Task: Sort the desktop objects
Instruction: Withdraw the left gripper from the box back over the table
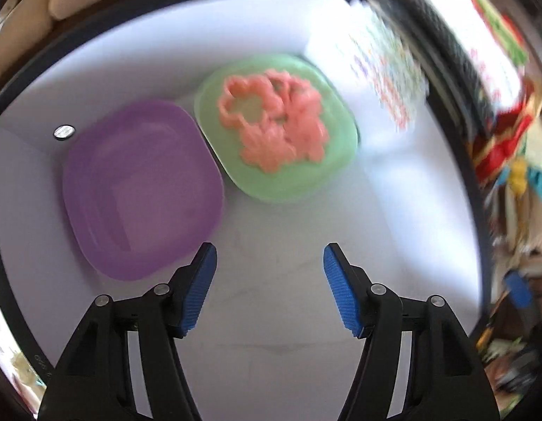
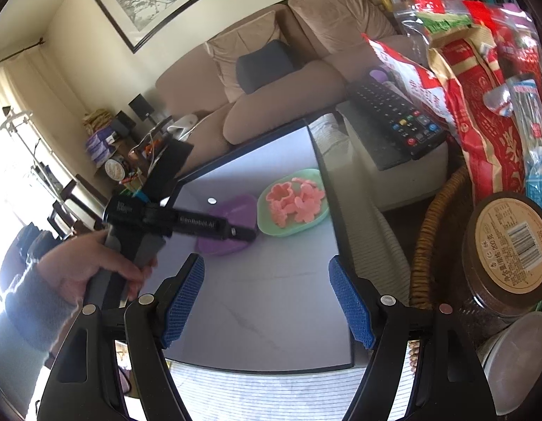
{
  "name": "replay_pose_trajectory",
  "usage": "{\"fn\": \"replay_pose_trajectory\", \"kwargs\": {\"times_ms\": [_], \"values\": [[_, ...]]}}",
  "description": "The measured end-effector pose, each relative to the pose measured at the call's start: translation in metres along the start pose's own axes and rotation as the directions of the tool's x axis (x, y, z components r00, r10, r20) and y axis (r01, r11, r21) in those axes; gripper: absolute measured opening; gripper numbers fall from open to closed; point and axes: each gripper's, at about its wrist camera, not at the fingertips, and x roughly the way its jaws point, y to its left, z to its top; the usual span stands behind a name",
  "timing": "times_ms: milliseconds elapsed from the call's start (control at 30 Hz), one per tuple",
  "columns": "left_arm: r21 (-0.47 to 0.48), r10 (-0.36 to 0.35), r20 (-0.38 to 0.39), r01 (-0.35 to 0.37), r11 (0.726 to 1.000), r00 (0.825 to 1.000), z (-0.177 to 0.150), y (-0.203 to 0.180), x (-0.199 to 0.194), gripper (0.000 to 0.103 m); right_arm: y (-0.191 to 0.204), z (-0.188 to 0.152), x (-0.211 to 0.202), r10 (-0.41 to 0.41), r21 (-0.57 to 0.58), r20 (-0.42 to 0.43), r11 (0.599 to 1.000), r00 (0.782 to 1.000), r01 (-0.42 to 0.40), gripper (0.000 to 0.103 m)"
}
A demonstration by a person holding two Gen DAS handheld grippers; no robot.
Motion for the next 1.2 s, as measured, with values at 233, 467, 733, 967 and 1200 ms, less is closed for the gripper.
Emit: {"fn": "replay_pose_trajectory", "kwargs": {"times_ms": [233,467,733,967,1200], "values": [[0.005,0.019,0.078,-0.019,1.000,0.997,-0.040,0.007,-0.038,0.061,0.004,0.002,0.000,0.006,-0.008,0.001,1.000,1.000,-0.006,0.077],[0.048,0.002,0.365,-0.021,0.999,0.931,-0.152,0.023,-0.129,0.103,0.035,-0.005,0.004,0.054,-0.075,-0.016,0.996,0.998,-0.056,0.077],[-0.064,0.039,0.568,-0.003,0.998,0.822,-0.264,0.065,-0.167,0.103,0.090,-0.028,0.009,-0.025,-0.230,-0.015,0.973,1.000,0.021,0.103],[-0.205,0.109,0.640,0.032,0.978,0.760,-0.351,0.108,-0.175,0.103,0.132,-0.054,0.001,-0.055,-0.305,-0.024,0.951,0.998,0.045,0.103],[-0.432,0.231,0.664,0.112,0.895,0.711,-0.432,0.188,-0.153,0.103,0.190,-0.086,-0.007,0.003,-0.365,-0.053,0.931,0.999,-0.022,0.103]]}}
